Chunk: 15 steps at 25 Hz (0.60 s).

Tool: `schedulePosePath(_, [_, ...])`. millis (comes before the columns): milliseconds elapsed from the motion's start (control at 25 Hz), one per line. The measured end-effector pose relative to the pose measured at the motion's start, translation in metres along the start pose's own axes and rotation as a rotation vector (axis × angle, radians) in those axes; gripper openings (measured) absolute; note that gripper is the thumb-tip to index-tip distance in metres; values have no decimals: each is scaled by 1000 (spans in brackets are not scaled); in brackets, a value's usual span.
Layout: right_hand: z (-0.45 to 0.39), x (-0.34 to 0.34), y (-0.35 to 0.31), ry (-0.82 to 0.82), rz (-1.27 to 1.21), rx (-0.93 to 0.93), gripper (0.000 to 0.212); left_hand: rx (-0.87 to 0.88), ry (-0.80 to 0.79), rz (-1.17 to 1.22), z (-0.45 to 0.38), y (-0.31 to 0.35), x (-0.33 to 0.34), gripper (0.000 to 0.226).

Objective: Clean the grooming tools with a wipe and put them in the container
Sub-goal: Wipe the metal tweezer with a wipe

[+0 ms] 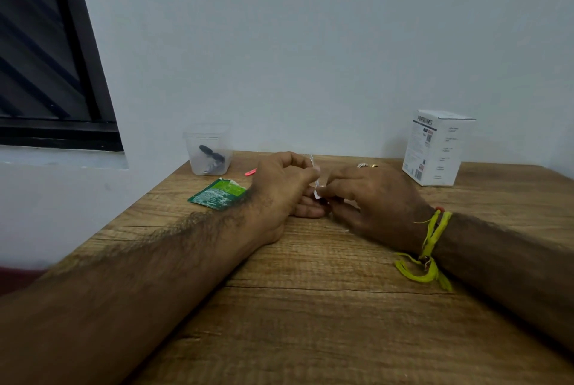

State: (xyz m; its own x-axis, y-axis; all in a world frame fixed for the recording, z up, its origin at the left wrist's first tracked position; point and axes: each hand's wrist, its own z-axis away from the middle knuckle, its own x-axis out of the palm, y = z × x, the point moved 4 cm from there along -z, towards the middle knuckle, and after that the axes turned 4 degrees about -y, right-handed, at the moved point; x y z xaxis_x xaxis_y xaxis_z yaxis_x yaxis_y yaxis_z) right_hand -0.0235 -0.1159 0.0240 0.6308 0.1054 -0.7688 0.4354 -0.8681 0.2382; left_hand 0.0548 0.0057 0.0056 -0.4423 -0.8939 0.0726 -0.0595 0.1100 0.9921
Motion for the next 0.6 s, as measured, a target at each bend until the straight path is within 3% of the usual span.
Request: schedulePosePath(600, [0, 0, -4, -54, 38, -2, 15, 50, 84, 16, -5, -1, -7, 9])
